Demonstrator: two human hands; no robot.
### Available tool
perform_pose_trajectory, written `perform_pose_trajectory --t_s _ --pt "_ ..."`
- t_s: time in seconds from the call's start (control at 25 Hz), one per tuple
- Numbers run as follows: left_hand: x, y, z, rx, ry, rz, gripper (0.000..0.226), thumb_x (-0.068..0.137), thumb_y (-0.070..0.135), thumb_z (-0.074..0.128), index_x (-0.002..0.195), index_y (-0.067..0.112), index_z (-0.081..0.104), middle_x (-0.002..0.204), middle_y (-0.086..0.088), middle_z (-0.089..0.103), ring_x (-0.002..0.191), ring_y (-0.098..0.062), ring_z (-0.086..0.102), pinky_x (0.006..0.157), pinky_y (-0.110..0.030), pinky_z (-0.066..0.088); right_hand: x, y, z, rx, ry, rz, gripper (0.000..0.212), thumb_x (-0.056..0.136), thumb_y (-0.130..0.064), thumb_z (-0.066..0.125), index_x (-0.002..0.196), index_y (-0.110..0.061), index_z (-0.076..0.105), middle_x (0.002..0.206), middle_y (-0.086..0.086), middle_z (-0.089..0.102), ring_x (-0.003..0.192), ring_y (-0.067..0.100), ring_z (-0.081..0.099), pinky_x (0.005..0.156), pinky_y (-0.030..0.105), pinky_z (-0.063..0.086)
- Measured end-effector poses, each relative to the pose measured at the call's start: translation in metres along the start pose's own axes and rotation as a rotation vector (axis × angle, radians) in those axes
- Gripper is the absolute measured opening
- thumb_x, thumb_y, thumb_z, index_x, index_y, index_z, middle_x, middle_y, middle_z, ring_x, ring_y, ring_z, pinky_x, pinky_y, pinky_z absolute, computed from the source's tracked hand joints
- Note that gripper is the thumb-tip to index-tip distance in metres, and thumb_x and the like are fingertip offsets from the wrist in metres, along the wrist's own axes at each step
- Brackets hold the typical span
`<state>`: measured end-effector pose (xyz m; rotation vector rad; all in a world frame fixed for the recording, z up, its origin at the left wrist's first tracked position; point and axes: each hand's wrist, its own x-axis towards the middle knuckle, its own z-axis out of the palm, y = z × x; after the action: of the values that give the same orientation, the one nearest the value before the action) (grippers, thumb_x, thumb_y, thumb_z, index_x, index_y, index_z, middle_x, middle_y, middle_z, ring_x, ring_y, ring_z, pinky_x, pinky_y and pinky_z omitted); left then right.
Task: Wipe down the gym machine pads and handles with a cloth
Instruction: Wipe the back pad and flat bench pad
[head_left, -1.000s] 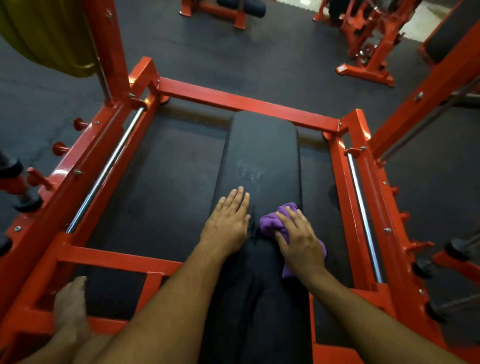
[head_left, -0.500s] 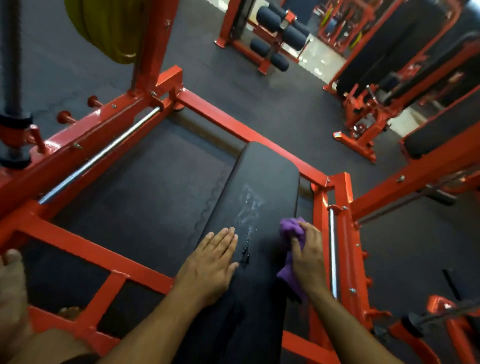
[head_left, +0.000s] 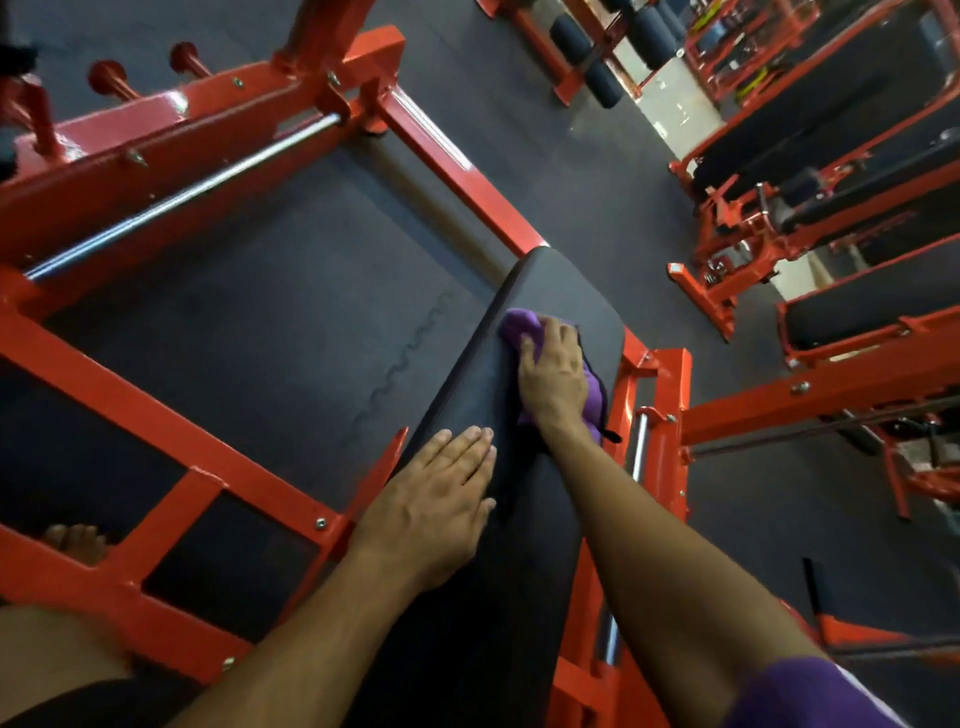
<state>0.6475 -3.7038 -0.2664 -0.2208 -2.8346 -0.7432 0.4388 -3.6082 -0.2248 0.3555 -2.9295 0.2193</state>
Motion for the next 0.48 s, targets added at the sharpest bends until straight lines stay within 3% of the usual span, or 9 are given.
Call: perform_pose_trajectory --t_s 0.16,0.24,0.4,0.48 --pt "-0.006 -0.001 -0.006 -0.021 -0.035 0.027 0.063 0.095 0.036 0.037 0.142 0.0 0.058 0.153 -0.015 0.051 0.145 -0.024 0.046 0.12 -0.042 0.022 -0.075 0.034 -0.027 -0.01 -0.135 -0.361 0.049 0.101 -0.034 0.056 0.15 -0.036 0.045 0.158 -0.002 0.039 0.144 0.016 0.039 0.11 0.033 0.038" --pt "-0.011 -0.004 -0.007 -0.019 -0.028 0.029 0.064 0.095 0.037 0.037 0.143 0.001 0.058 0.154 -0.014 0.051 0.145 -0.024 0.046 0.121 -0.041 0.022 -0.081 0.066 -0.038 -0.018 -0.126 -0.414 0.048 0.102 -0.029 0.057 0.149 -0.033 0.047 0.158 -0.002 0.039 0.145 0.016 0.038 0.116 0.03 0.034" --pt "-0.014 -0.005 -0.007 -0.016 -0.051 0.009 0.065 0.095 0.04 0.034 0.146 0.003 0.054 0.156 -0.012 0.049 0.147 -0.022 0.043 0.127 -0.039 0.022 -0.021 0.051 -0.014 0.077 -0.049 -0.101 0.042 0.101 -0.027 0.051 0.143 -0.024 0.052 0.151 0.001 0.046 0.139 0.025 0.043 0.112 0.043 0.038" --pt "-0.013 -0.005 -0.008 -0.038 -0.068 0.004 0.066 0.094 0.04 0.035 0.144 0.004 0.056 0.155 -0.011 0.05 0.146 -0.021 0.045 0.126 -0.038 0.02 -0.006 0.024 -0.006 0.094 -0.031 -0.009 0.041 0.101 -0.024 0.05 0.143 -0.021 0.051 0.15 0.004 0.047 0.137 0.027 0.044 0.112 0.042 0.038"
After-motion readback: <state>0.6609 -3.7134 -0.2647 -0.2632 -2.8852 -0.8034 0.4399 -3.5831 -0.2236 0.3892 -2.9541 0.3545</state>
